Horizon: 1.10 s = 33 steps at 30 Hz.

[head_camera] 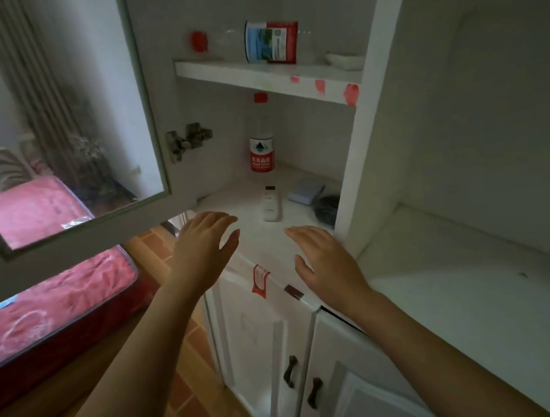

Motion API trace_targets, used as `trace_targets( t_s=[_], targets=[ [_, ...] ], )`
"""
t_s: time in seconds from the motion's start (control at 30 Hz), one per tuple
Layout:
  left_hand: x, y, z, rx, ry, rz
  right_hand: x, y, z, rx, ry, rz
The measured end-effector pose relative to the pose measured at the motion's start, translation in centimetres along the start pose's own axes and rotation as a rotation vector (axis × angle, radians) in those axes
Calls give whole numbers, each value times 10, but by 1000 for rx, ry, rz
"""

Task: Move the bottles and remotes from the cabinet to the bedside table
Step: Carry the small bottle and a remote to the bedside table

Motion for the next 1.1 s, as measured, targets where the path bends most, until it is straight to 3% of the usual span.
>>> trace_targets(
  t_s=[0.23,0.57,0.93,1.1],
  targets=[
    [15,27,-21,59,-73,-91,17,13,-7,157,-16,-33],
    [43,67,-67,309,-171,-268,38,28,-38,538,-5,88],
    [74,80,-81,264,-205,-336,46,38,-29,675,-64,2],
    [81,99,-95,89,-209,-364,59,50,-22,685,-91,-53]
  ],
)
Point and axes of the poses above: each hand's wrist, its own y-axis towards the middle knuckle, its own x-axis out of the palm, z = x × y, the point moved 3 cm from there along y, towards the middle knuckle, and after that the axes turned 10 degrees about -y, right-handed, at the moved point
